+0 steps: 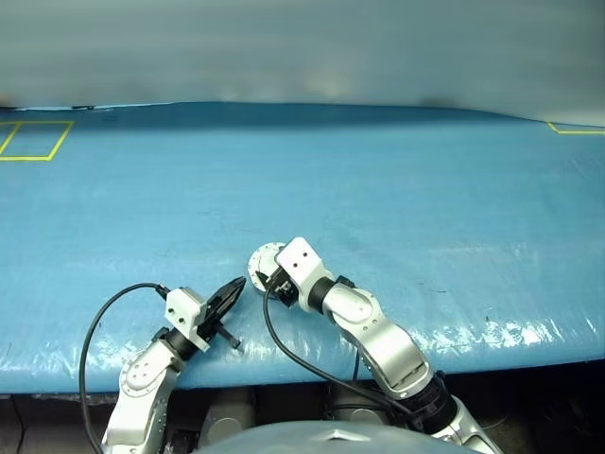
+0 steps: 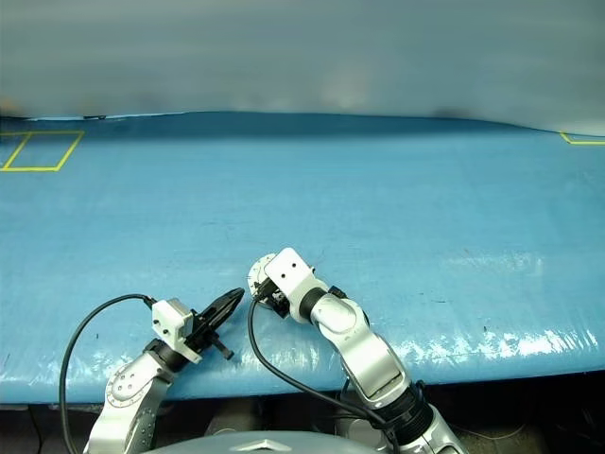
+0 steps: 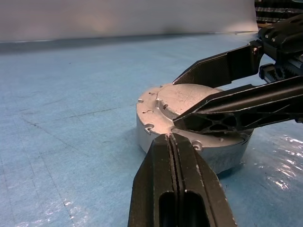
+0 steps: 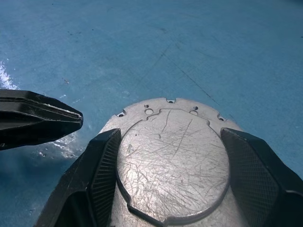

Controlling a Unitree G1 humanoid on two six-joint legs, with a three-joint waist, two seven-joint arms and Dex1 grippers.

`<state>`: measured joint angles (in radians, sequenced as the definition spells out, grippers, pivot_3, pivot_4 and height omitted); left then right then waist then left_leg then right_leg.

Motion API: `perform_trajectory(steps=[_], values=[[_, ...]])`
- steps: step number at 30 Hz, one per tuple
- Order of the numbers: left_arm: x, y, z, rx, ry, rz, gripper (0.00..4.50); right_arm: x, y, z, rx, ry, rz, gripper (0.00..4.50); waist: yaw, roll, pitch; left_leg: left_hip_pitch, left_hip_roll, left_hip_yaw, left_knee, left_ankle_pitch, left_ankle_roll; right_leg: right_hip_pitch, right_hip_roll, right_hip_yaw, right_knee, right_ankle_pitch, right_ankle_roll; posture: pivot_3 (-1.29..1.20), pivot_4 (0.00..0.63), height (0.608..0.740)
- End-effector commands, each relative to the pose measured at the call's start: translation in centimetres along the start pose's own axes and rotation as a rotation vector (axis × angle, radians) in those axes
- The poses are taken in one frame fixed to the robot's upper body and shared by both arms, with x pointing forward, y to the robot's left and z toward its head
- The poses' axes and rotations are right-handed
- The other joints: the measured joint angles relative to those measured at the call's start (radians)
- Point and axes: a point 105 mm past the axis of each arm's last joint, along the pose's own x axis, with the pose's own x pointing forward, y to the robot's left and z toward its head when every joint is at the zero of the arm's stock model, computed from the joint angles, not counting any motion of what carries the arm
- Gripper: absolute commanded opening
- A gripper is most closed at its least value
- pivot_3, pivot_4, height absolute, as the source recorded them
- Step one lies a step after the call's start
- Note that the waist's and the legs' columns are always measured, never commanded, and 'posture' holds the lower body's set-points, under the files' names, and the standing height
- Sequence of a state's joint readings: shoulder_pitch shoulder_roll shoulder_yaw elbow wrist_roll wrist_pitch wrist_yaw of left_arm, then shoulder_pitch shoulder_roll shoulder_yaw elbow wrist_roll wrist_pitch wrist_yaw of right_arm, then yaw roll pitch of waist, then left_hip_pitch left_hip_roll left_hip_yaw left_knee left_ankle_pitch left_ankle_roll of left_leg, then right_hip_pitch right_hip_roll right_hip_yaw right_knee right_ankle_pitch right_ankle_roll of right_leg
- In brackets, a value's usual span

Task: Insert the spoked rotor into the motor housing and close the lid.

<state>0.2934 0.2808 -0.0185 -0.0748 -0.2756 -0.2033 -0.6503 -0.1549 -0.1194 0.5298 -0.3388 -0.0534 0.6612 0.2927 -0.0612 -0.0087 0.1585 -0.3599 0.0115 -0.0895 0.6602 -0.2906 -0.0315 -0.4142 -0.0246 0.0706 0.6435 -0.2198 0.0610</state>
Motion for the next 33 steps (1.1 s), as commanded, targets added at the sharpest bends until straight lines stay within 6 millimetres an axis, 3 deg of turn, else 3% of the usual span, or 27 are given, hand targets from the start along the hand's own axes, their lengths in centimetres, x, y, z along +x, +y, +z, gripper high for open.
perform_trajectory(steps=[1,4,6,15,24,33], values=[[-0.3,2.5,-0.2,-0.025,-0.012,0.096,0.00,0.0,-0.6,-1.0,0.004,0.039,-0.025,3.04,0.000,0.000,0.000,0.000,0.000,0.000,0.000,0.000,0.000,0.000,0.000,0.000,0.000,0.000,0.000,0.00,0.150,0.740],[0.9,2.6,5.6,-0.094,-0.089,0.082,0.00,0.0,-0.6,-1.1,0.005,0.042,-0.027,3.04,-0.001,-0.004,0.001,0.000,0.001,-0.001,0.000,0.000,0.000,0.000,0.000,-0.001,0.000,0.000,0.000,0.00,0.150,0.740],[1.8,2.4,6.5,-0.160,-0.029,0.057,0.00,0.0,-0.6,-1.2,0.005,0.045,-0.027,3.04,0.002,-0.004,0.001,-0.001,0.001,-0.002,0.000,0.000,0.000,0.000,0.000,-0.002,0.000,0.000,0.001,0.00,0.150,0.740],[4.4,1.7,6.8,-0.382,0.202,-0.083,0.00,0.1,-0.7,-1.3,0.009,0.047,-0.029,3.04,-0.005,-0.002,0.000,0.001,0.000,-0.003,-0.001,0.001,-0.001,0.002,0.000,-0.002,0.000,0.003,0.005,0.00,0.150,0.740],[5.5,2.2,5.4,-0.382,0.312,-0.090,0.00,0.1,-0.8,-1.2,0.015,0.041,-0.035,3.04,-0.005,-0.003,0.000,0.001,0.000,-0.003,-0.001,0.001,-0.002,0.002,0.000,-0.002,0.000,0.001,0.001,0.00,0.150,0.740],[5.8,1.5,3.9,-0.355,0.392,-0.126,0.00,0.0,-0.7,-1.1,0.023,0.040,-0.033,3.04,-0.003,-0.002,0.000,0.001,0.000,-0.003,-0.001,0.002,-0.003,0.002,0.000,-0.002,0.000,0.001,0.001,0.00,0.150,0.740]])
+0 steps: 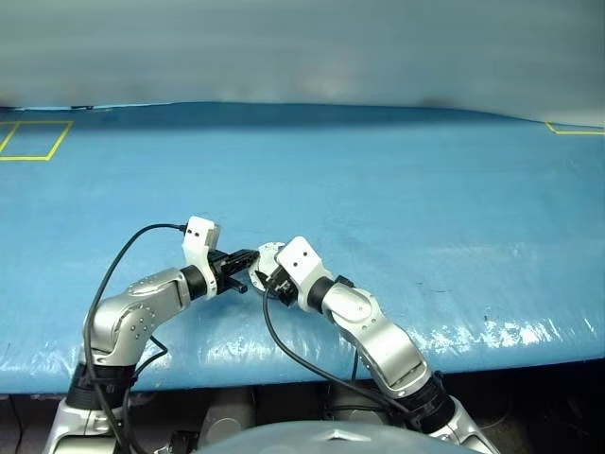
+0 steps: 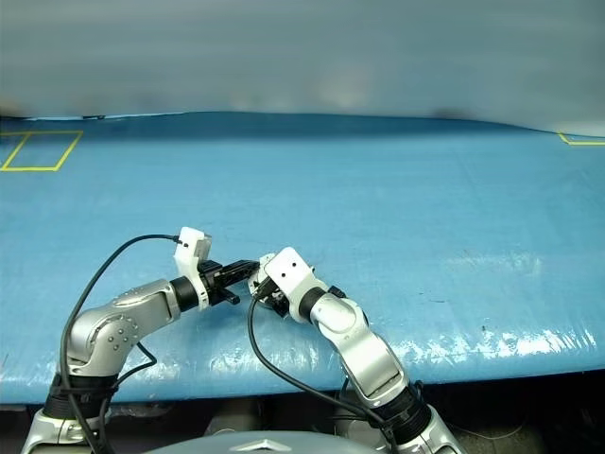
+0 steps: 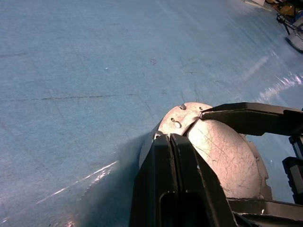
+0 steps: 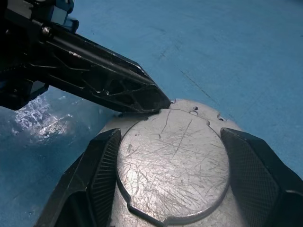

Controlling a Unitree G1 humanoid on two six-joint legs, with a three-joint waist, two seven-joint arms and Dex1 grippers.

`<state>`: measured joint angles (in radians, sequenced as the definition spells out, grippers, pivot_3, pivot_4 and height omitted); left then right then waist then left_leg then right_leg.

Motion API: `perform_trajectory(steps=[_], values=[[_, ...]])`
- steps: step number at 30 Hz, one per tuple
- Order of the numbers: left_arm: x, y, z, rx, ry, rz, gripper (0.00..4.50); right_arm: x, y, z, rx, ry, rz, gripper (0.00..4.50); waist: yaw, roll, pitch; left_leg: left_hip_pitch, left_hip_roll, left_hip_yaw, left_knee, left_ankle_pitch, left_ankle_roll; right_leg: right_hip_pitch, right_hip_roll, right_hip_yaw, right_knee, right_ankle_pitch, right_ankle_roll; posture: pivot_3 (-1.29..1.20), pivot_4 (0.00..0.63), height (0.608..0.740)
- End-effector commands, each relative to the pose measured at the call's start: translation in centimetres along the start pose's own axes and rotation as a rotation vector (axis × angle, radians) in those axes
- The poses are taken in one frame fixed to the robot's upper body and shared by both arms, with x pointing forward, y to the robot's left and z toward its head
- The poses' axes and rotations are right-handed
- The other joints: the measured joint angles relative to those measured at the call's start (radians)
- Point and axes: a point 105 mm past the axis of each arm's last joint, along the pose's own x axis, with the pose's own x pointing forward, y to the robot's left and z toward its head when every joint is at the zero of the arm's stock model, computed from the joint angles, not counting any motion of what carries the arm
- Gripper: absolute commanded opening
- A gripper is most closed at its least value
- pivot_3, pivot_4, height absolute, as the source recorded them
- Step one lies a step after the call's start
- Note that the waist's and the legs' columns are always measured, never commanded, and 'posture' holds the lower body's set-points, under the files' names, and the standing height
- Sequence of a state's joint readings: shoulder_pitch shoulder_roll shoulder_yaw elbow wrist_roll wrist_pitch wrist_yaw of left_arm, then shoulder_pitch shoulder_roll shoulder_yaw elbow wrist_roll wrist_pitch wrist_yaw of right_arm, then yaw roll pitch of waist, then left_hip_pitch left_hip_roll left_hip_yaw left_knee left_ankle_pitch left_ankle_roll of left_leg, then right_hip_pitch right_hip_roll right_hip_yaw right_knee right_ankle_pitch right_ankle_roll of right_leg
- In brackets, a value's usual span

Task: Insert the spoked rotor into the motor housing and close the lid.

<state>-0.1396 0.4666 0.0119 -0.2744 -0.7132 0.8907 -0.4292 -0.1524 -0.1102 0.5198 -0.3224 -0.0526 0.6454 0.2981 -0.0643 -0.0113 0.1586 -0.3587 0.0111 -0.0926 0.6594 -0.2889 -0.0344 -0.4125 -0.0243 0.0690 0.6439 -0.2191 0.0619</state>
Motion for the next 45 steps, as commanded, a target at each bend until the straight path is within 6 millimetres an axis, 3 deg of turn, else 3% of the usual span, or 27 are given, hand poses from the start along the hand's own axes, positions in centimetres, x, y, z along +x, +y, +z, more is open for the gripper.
perform_trajectory(steps=[1,7,9,12,19,25,34,45], values=[[0.2,-0.3,-0.3,0.016,0.026,-0.017,0.00,-0.1,-0.7,-1.0,0.013,0.045,-0.032,3.04,0.000,0.000,0.000,0.000,0.000,0.000,0.000,0.000,0.000,0.000,0.000,0.000,0.000,0.000,0.000,0.00,0.150,0.740],[0.4,-0.7,-0.6,0.019,0.033,-0.037,0.00,-0.4,-0.3,-1.1,0.046,0.039,0.006,3.04,0.002,0.000,0.000,0.000,0.000,0.000,0.000,0.000,0.000,0.000,0.000,0.000,0.000,0.000,0.000,0.00,0.150,0.740],[0.4,-0.7,-0.6,0.022,0.033,-0.038,0.00,-1.0,-0.4,-1.2,0.075,0.033,0.012,3.77,0.005,0.000,0.000,0.000,0.000,0.000,0.000,0.000,0.000,0.000,0.000,0.000,0.000,0.000,0.000,0.00,0.150,0.740],[0.3,-0.6,-0.5,0.030,0.031,-0.035,0.00,-2.0,-0.3,-1.4,0.115,0.027,0.039,4.48,0.009,-0.001,0.000,0.000,-0.001,0.000,-0.002,0.000,0.000,0.000,-0.001,0.000,-0.001,0.000,0.000,0.00,0.150,0.740],[0.3,-0.4,-0.6,0.051,0.039,-0.031,0.00,-5.1,-1.0,-0.2,0.215,-0.079,0.028,4.48,0.012,0.000,0.000,0.000,-0.001,-0.001,-0.003,0.000,0.000,0.000,-0.001,0.000,-0.001,0.000,0.001,0.00,0.150,0.740],[0.4,-0.5,-0.3,0.066,0.022,-0.042,0.00,-7.2,-1.8,1.6,0.444,-0.201,0.014,4.48,0.012,0.000,0.000,-0.001,0.000,0.000,-0.003,0.000,0.000,-0.002,-0.001,0.000,-0.001,-0.001,0.000,0.00,0.150,0.740],[0.5,-0.5,0.2,0.064,-0.010,-0.048,0.00,-5.9,-2.0,-0.3,0.871,-0.152,-0.025,4.48,0.014,0.001,0.001,-0.002,0.000,-0.001,-0.004,0.000,0.000,-0.003,-0.001,0.000,-0.001,-0.001,0.000,0.00,0.150,0.740],[0.3,-0.3,-0.2,0.060,-0.008,-0.024,0.00,-4.5,-0.8,-0.5,1.198,-0.166,0.100,4.48,0.011,0.002,0.001,-0.003,0.000,0.000,-0.005,0.000,0.000,-0.003,-0.001,0.000,-0.002,-0.001,0.000,0.00,0.150,0.740]])
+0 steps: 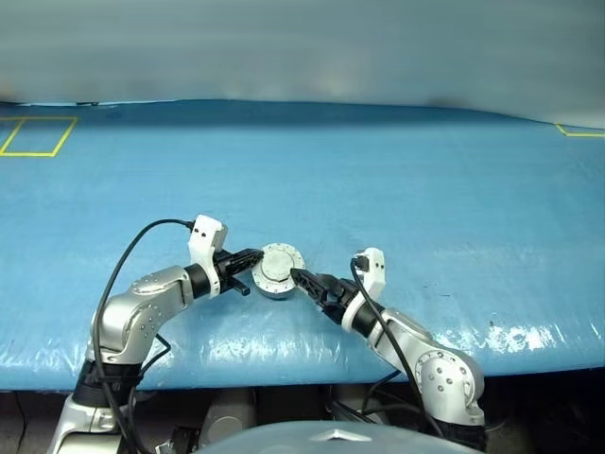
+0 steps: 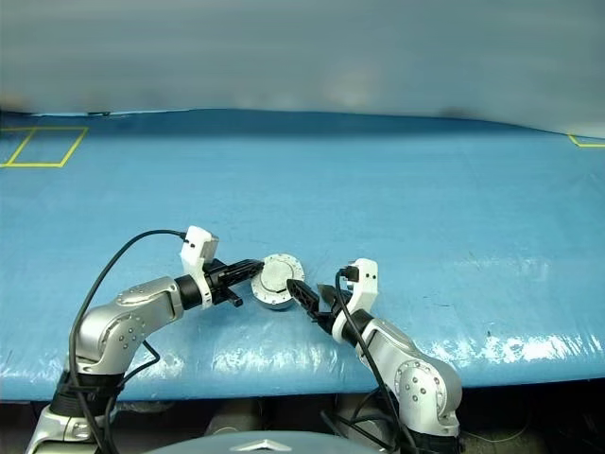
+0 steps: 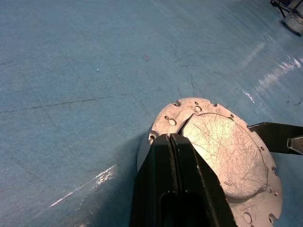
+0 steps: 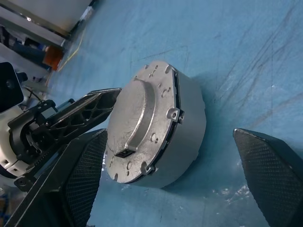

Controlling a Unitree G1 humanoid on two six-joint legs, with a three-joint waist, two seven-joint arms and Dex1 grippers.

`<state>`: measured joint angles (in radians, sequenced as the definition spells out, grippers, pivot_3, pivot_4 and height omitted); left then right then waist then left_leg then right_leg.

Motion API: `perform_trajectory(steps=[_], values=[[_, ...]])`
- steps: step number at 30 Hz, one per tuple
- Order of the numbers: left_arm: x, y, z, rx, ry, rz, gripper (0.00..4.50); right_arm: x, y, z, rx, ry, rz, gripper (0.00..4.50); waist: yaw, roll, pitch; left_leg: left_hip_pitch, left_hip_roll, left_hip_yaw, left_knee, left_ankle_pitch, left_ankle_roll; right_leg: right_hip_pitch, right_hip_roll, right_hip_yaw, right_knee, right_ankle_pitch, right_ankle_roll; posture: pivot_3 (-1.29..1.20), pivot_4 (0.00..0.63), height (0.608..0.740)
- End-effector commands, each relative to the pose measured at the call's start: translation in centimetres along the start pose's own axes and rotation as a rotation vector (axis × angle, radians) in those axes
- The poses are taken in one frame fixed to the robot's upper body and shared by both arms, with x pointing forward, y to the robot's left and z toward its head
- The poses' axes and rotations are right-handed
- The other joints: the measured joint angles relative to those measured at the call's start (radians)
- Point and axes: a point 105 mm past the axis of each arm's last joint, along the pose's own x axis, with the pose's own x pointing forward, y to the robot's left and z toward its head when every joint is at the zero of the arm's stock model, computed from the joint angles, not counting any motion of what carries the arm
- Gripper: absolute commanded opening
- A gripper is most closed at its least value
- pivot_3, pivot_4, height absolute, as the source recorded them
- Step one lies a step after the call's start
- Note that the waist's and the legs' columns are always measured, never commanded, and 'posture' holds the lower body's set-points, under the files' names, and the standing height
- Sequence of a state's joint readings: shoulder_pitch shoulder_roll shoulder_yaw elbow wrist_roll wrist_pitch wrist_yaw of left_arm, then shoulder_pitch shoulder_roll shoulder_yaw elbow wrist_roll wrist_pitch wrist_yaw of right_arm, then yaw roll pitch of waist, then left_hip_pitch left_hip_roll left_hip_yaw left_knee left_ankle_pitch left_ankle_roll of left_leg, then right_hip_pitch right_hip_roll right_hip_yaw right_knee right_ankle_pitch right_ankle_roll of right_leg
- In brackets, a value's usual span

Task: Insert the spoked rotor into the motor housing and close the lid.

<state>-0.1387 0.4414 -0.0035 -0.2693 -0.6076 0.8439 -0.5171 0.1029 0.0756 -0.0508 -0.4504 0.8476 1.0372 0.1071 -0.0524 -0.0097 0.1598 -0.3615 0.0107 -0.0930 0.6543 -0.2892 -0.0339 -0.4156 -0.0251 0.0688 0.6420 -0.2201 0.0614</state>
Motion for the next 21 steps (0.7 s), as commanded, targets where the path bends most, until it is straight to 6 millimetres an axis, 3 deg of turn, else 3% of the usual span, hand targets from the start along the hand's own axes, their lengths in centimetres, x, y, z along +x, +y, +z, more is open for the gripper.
perform_trajectory(steps=[1,9,17,21], values=[[-0.1,0.1,-0.2,-0.004,0.002,0.008,0.00,1.1,2.7,0.1,0.169,-0.033,0.136,4.48,-0.001,0.000,0.000,0.000,0.000,0.000,0.000,0.000,0.000,0.000,0.000,0.000,0.000,0.000,0.000,0.00,0.150,0.740],[-0.1,0.0,-0.3,-0.007,0.006,0.008,0.00,2.1,3.4,-0.6,0.444,-0.003,0.231,4.48,-0.004,0.000,0.000,0.000,0.000,0.000,0.000,0.000,0.000,0.000,0.000,0.000,0.000,0.000,0.000,0.00,0.150,0.740],[0.0,-0.1,-0.4,-0.010,0.006,0.006,0.00,2.7,2.2,-0.7,0.577,-0.012,0.205,4.48,-0.007,0.000,0.000,0.000,0.000,0.000,0.000,0.000,0.000,0.000,0.000,0.000,0.000,0.000,0.000,0.00,0.150,0.740],[0.0,-0.1,-0.4,-0.012,0.005,0.008,0.00,2.6,1.8,-1.1,0.587,0.012,0.194,3.25,-0.007,0.000,0.000,0.000,0.000,0.000,0.000,0.000,0.000,0.000,0.000,0.000,0.000,0.000,0.000,0.00,0.150,0.740]])
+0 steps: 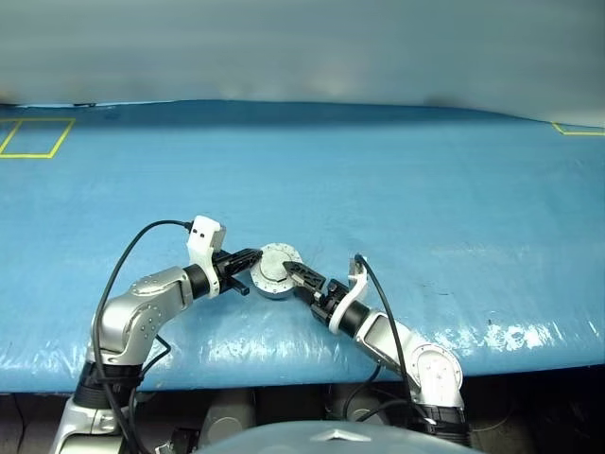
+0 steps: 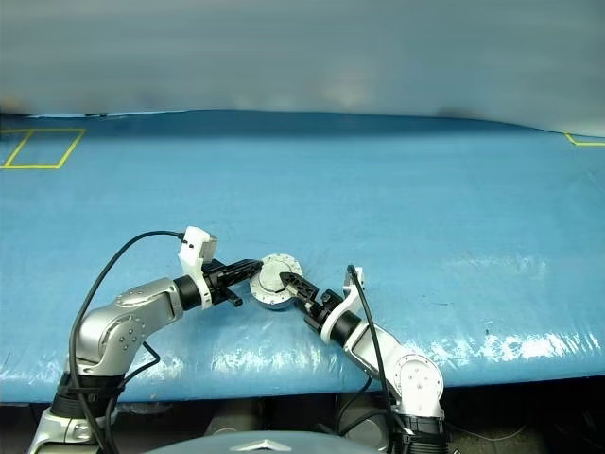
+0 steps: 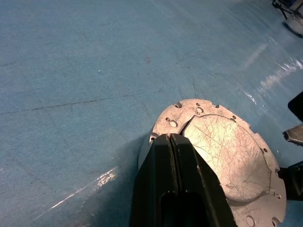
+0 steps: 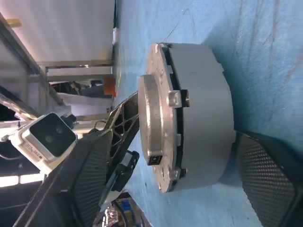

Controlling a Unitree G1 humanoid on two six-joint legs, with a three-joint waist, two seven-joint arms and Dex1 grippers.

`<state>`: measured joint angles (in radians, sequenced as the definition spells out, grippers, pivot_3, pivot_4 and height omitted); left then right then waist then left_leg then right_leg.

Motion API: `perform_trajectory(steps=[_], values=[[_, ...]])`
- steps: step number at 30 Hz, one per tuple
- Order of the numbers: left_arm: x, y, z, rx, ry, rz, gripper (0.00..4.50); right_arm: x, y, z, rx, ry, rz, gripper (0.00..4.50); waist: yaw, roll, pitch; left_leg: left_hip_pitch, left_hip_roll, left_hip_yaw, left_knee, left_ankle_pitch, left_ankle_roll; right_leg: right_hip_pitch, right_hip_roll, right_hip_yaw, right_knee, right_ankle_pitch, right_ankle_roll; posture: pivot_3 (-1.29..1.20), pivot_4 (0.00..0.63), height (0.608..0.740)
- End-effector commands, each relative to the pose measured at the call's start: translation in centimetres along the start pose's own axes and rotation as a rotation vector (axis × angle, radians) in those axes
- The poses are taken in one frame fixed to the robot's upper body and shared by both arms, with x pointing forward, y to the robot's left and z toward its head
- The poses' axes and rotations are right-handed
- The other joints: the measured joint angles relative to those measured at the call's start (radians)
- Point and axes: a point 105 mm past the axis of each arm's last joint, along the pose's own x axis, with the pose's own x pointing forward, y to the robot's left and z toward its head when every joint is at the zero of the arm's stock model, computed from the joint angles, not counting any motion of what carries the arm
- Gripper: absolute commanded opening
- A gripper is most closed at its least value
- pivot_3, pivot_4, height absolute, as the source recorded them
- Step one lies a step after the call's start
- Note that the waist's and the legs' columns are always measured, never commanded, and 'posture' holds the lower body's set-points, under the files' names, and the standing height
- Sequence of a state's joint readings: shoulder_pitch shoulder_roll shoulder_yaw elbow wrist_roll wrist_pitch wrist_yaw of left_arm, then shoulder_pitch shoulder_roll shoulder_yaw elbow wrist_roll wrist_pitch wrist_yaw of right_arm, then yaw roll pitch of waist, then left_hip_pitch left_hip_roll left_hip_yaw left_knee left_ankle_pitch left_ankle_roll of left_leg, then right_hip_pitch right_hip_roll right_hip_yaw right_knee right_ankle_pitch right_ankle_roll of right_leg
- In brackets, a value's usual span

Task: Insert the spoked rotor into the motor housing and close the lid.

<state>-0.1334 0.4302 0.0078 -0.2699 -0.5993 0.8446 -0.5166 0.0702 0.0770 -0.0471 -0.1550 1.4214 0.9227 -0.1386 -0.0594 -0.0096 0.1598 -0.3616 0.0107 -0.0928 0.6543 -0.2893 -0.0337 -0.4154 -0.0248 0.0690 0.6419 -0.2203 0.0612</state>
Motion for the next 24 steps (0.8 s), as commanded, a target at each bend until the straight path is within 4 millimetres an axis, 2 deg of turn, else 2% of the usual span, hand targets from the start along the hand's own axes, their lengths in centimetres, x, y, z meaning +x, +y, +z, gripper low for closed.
perform_trajectory(steps=[1,4,7,15,20,24], values=[[0.1,-0.2,-0.4,-0.005,0.012,-0.001,0.00,0.9,1.6,-1.0,0.073,0.011,0.088,2.91,0.000,0.000,0.000,0.000,0.000,0.000,0.000,0.000,0.000,0.000,0.000,0.000,0.000,0.000,0.000,0.00,0.150,0.740],[0.1,-0.2,-0.4,-0.007,0.012,0.001,0.00,0.7,1.4,-0.9,0.082,0.014,0.080,1.92,-0.002,0.001,0.000,0.000,0.000,0.000,0.000,0.000,0.000,0.000,0.000,0.000,0.000,0.000,0.000,0.00,0.150,0.740],[0.2,-0.2,-0.5,-0.012,0.012,0.005,0.00,0.4,0.8,-0.9,0.083,0.016,0.058,1.24,-0.002,0.001,0.001,0.000,0.000,0.000,0.000,0.000,0.000,0.000,0.000,0.000,0.000,0.000,0.000,0.00,0.150,0.740],[0.4,0.0,-0.6,-0.014,0.015,0.003,0.00,-0.1,0.4,-1.0,0.074,0.025,0.036,1.17,-0.001,0.001,0.001,0.000,0.000,0.000,0.000,0.000,0.001,0.000,0.000,0.000,0.000,0.000,0.001,0.00,0.150,0.740],[0.3,0.5,0.4,-0.021,-0.032,0.014,0.00,0.1,0.2,-1.2,0.058,0.032,0.026,1.17,-0.001,0.001,0.000,0.000,0.000,0.000,0.000,0.000,0.001,0.000,0.000,0.000,0.000,-0.001,0.001,0.00,0.150,0.740],[-0.1,1.9,1.5,-0.074,-0.108,0.080,0.82,0.2,0.2,-1.2,0.058,-0.003,0.025,1.17,-0.003,0.001,0.001,0.000,0.000,0.000,0.000,0.000,0.001,0.000,0.001,0.000,0.000,0.000,0.001,0.00,0.150,0.740]])
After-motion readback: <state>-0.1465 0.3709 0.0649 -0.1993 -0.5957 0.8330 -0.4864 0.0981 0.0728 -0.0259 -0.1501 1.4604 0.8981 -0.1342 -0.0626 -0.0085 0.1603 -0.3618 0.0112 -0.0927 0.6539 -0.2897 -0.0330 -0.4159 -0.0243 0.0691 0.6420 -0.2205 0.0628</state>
